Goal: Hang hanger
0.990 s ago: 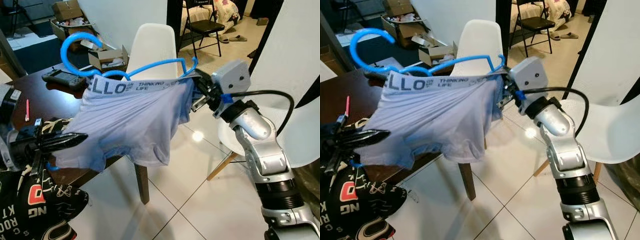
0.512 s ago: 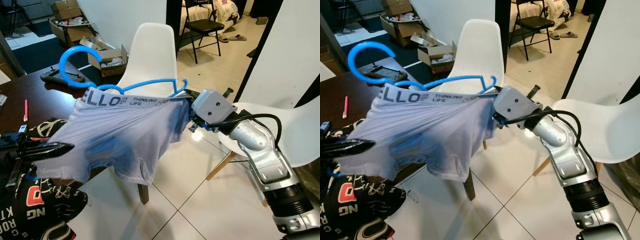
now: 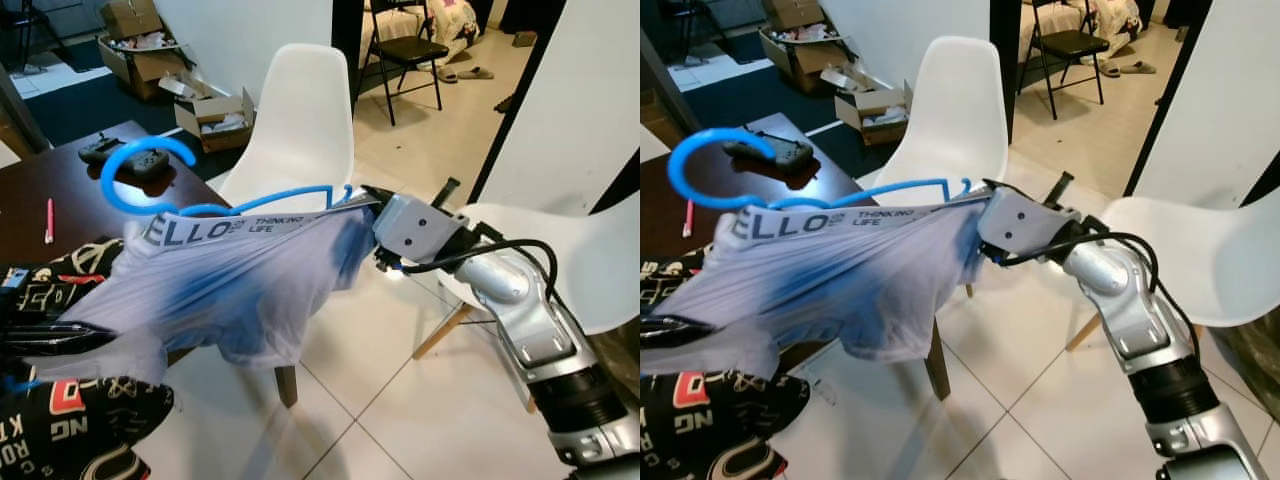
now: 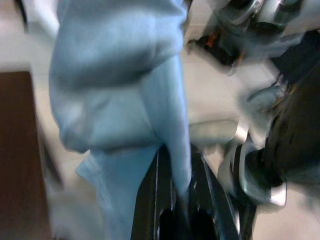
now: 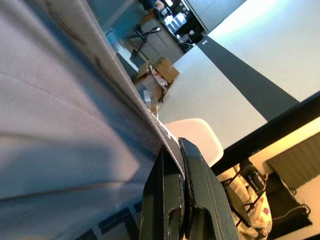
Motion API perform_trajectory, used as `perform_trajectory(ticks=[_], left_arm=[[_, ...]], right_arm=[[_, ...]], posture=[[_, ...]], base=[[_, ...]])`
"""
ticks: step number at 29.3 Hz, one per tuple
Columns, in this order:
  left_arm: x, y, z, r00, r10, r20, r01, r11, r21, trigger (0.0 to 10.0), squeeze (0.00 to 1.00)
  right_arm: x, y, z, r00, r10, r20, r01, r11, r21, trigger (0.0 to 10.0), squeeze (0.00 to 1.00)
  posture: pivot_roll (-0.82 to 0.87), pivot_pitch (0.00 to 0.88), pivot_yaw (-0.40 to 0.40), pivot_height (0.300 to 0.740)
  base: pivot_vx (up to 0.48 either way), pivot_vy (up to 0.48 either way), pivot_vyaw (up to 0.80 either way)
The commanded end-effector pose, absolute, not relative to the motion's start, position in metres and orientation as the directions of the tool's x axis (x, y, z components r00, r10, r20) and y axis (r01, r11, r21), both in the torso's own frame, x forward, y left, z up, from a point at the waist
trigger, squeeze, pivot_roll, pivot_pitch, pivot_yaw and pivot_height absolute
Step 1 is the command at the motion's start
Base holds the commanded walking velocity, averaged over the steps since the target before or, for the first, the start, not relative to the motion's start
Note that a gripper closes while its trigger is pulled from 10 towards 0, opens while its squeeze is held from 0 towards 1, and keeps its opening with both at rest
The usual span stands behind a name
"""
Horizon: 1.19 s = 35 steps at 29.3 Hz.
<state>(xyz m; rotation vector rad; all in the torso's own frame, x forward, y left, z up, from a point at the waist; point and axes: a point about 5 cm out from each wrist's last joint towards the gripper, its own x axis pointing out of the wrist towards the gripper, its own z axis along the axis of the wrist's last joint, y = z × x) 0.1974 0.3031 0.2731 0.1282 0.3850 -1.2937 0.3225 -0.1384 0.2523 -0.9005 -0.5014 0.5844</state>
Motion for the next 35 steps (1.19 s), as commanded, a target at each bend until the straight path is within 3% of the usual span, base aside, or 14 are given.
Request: perform_trajectory(ticks=[1,14,15,17,19,22,24,25,27,32,34,35], left_arm=[[0.195,0.310,0.274,0.202,-0.895,-0.397,0.950,0.278,-0.144,0.0,0.00],[0.202,0.314,0.277,0.214,-0.874,-0.437,0.945,0.298,-0.133,0.0,0.00],[0.208,0.307,0.269,0.200,-0.894,-0.401,0.954,0.270,-0.127,0.0,0.00],[0.208,0.307,0.269,0.200,-0.894,-0.401,0.954,0.270,-0.127,0.0,0.00],[0.215,0.300,0.262,0.193,-0.911,-0.364,0.961,0.251,-0.119,0.0,0.00],[0.220,0.294,0.259,0.199,-0.920,-0.337,0.963,0.246,-0.105,0.0,0.00],[0.230,0.280,0.251,0.233,-0.933,-0.273,0.963,0.261,-0.071,0.0,0.00],[0.230,0.280,0.251,0.233,-0.933,-0.273,0.963,0.261,-0.071,0.0,0.00],[0.240,0.270,0.247,0.284,-0.936,-0.208,0.954,0.297,-0.035,0.0,0.00],[0.253,0.264,0.245,0.395,-0.909,-0.133,0.918,0.395,0.025,0.0,0.00],[0.256,0.264,0.245,0.428,-0.898,-0.101,0.904,0.426,0.035,0.0,0.00],[0.259,0.263,0.246,0.482,-0.875,-0.036,0.876,0.481,0.045,0.0,0.00]], right_arm=[[0.329,-0.151,0.253,0.787,0.594,0.165,-0.208,0.508,-0.836,0.0,0.00],[0.322,-0.129,0.264,0.732,0.646,0.217,-0.194,0.503,-0.842,0.0,0.00],[0.315,-0.110,0.279,0.667,0.680,0.304,-0.220,0.570,-0.792,0.0,0.00],[0.315,-0.110,0.279,0.667,0.680,0.304,-0.220,0.570,-0.792,0.0,0.00],[0.306,-0.090,0.291,0.589,0.707,0.390,-0.303,0.641,-0.705,0.0,0.00],[0.297,-0.078,0.296,0.528,0.731,0.432,-0.414,0.666,-0.620,0.0,0.00],[0.275,-0.056,0.298,0.388,0.793,0.470,-0.662,0.595,-0.456,0.0,0.00],[0.275,-0.056,0.298,0.388,0.793,0.470,-0.662,0.595,-0.456,0.0,0.00],[0.261,-0.047,0.288,0.298,0.853,0.428,-0.776,0.478,-0.412,0.0,0.00],[0.256,-0.051,0.263,0.275,0.922,0.273,-0.806,0.376,-0.457,0.0,0.00],[0.258,-0.055,0.257,0.303,0.925,0.228,-0.797,0.377,-0.471,0.0,0.00],[0.275,-0.068,0.248,0.446,0.879,0.166,-0.728,0.464,-0.505,10.0,0.00]], posture=[[0.09,0.115,0.036,0.740],[0.09,0.117,0.040,0.740],[0.08,0.117,0.041,0.740],[0.08,0.117,0.041,0.740],[0.08,0.118,0.043,0.740],[0.07,0.117,0.043,0.740],[0.07,0.118,0.039,0.740],[0.07,0.118,0.039,0.740],[0.07,0.119,0.037,0.740],[0.06,0.122,0.034,0.740],[0.06,0.123,0.032,0.740],[0.05,0.124,0.031,0.740]], base=[[0.000,0.000,0.00],[0.000,0.000,0.00],[0.000,0.000,0.00],[0.000,0.000,0.00],[0.000,0.000,0.00],[0.000,0.000,0.00],[0.000,0.000,0.00],[0.000,0.000,0.00],[0.000,0.000,0.00],[0.000,0.000,0.00],[0.000,0.000,0.00],[0.000,0.000,0.00]])
